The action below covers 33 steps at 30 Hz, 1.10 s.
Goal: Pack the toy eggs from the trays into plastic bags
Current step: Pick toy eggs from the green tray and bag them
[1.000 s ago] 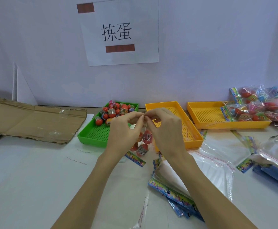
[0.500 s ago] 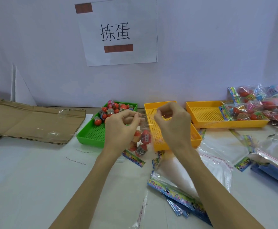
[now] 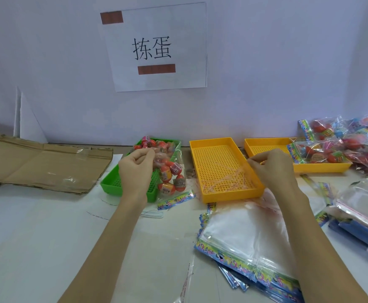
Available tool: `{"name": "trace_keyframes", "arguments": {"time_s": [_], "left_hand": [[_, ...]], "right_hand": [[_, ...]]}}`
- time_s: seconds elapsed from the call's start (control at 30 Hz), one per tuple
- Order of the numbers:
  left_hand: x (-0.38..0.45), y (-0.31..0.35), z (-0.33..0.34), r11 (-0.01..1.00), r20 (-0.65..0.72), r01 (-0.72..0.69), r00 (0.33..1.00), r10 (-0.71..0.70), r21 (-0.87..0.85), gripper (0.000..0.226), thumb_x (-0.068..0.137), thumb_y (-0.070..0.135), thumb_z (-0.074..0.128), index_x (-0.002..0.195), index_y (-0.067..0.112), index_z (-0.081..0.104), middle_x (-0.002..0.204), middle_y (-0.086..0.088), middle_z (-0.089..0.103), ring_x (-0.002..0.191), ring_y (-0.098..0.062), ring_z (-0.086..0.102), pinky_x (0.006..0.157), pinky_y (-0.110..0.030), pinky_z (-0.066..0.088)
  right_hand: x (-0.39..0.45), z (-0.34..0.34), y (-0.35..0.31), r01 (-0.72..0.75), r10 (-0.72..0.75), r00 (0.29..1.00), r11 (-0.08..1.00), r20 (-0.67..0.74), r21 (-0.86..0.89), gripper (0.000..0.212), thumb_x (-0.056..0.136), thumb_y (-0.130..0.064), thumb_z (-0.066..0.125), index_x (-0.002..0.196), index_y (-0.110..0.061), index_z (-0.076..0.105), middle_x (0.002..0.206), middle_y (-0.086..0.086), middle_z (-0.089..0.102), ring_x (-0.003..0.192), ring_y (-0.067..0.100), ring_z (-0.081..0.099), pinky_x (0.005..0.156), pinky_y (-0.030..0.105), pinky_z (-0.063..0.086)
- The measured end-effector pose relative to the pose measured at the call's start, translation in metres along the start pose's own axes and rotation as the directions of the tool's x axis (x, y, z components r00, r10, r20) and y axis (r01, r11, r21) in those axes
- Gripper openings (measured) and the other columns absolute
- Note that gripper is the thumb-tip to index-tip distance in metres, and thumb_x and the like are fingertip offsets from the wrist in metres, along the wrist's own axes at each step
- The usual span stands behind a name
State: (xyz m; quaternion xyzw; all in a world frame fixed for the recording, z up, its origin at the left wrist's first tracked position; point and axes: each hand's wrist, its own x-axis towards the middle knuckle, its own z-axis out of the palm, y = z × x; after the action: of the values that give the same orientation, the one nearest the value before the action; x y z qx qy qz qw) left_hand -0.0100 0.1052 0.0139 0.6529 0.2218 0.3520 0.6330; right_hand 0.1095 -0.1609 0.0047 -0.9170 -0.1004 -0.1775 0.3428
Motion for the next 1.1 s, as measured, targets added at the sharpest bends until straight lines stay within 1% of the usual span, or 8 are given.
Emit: {"name": "trace_keyframes", "arguments": {"time_s": [0.23,0.37,0.53,0.63,0.7,0.8,0.9,1.1], "left_hand": [[-0.005,0.003,0.002,0.995,0.08,-0.093,0.993,0.089,0.044,0.019,0.099,0.011,0.067,0.091,0.025,0.077,0.081,0.005,0.08,0.082,-0.009,0.077,0.08,-0.025,0.058],[-0.008,0.006,0.004,0.994,0.161,-0.106,0.981,0.106,-0.005,0.014,0.101,0.009,0.065,0.097,0.013,0.078,0.083,-0.002,0.081,0.068,-0.018,0.076,0.066,-0.019,0.057],[-0.007,0.008,0.005,0.991,0.195,-0.113,0.973,0.125,-0.07,0.015,0.1,0.007,0.063,0.099,0.005,0.078,0.087,-0.008,0.081,0.066,-0.023,0.075,0.066,-0.024,0.059],[-0.007,0.01,0.004,0.988,0.214,-0.117,0.967,0.137,-0.103,0.017,0.101,0.007,0.062,0.101,0.003,0.078,0.092,-0.009,0.081,0.069,-0.024,0.076,0.066,-0.028,0.061],[-0.007,0.01,0.004,0.985,0.216,-0.124,0.965,0.148,-0.12,0.017,0.102,0.008,0.061,0.104,0.002,0.077,0.093,-0.009,0.081,0.069,-0.022,0.076,0.067,-0.029,0.061],[-0.007,0.009,0.004,0.979,0.218,-0.128,0.962,0.161,-0.16,0.019,0.103,0.009,0.06,0.107,0.0,0.076,0.095,-0.01,0.081,0.073,-0.023,0.077,0.07,-0.029,0.062],[-0.007,0.01,0.004,0.97,0.219,-0.118,0.962,0.165,-0.213,0.019,0.104,0.009,0.059,0.108,0.0,0.075,0.098,-0.012,0.081,0.08,-0.027,0.078,0.074,-0.03,0.061],[-0.005,0.007,0.004,0.956,0.275,-0.021,0.956,0.106,-0.294,0.026,0.107,0.016,0.055,0.117,-0.001,0.072,0.11,-0.016,0.078,0.103,-0.036,0.074,0.089,-0.04,0.06]], "right_hand": [[0.003,-0.005,0.007,-0.106,0.105,0.994,0.994,-0.028,-0.006,0.022,0.093,-0.026,0.077,0.085,-0.006,0.081,0.078,0.013,0.075,0.078,0.027,0.067,0.074,0.035,0.05],[0.003,-0.009,0.0,-0.092,0.091,0.984,0.996,-0.15,-0.003,0.02,0.102,-0.012,0.061,0.111,-0.006,0.077,0.099,0.019,0.075,0.086,0.032,0.067,0.082,0.041,0.053],[-0.004,-0.013,-0.028,0.12,-0.08,0.967,0.98,-0.243,0.155,0.033,0.095,0.003,0.053,0.114,-0.01,0.078,0.109,0.014,0.077,0.099,0.033,0.07,0.091,0.041,0.053],[-0.013,-0.007,-0.048,0.243,-0.214,0.965,0.948,-0.154,0.205,0.032,0.095,0.003,0.056,0.111,-0.012,0.08,0.125,0.006,0.073,0.114,0.022,0.067,0.1,0.029,0.051],[-0.018,0.001,-0.059,0.276,-0.261,0.961,0.924,-0.094,0.263,0.026,0.102,-0.01,0.057,0.119,-0.014,0.076,0.111,0.0,0.078,0.086,0.003,0.07,0.077,0.007,0.047],[-0.03,0.011,-0.076,0.259,-0.295,0.955,0.871,0.023,0.417,0.029,0.108,-0.034,0.05,0.113,-0.02,0.075,0.078,-0.013,0.077,0.045,0.005,0.057,0.047,0.02,0.046],[-0.041,0.021,-0.088,0.192,-0.317,0.936,0.827,0.156,0.528,0.032,0.104,-0.044,0.057,0.095,-0.024,0.08,0.079,-0.009,0.078,0.072,0.016,0.073,0.072,0.044,0.059],[-0.046,0.036,-0.093,0.04,-0.201,0.968,0.714,0.15,0.699,0.013,0.094,-0.029,0.076,0.094,-0.018,0.084,0.083,-0.01,0.079,0.083,0.005,0.073,0.078,0.025,0.06]]}}
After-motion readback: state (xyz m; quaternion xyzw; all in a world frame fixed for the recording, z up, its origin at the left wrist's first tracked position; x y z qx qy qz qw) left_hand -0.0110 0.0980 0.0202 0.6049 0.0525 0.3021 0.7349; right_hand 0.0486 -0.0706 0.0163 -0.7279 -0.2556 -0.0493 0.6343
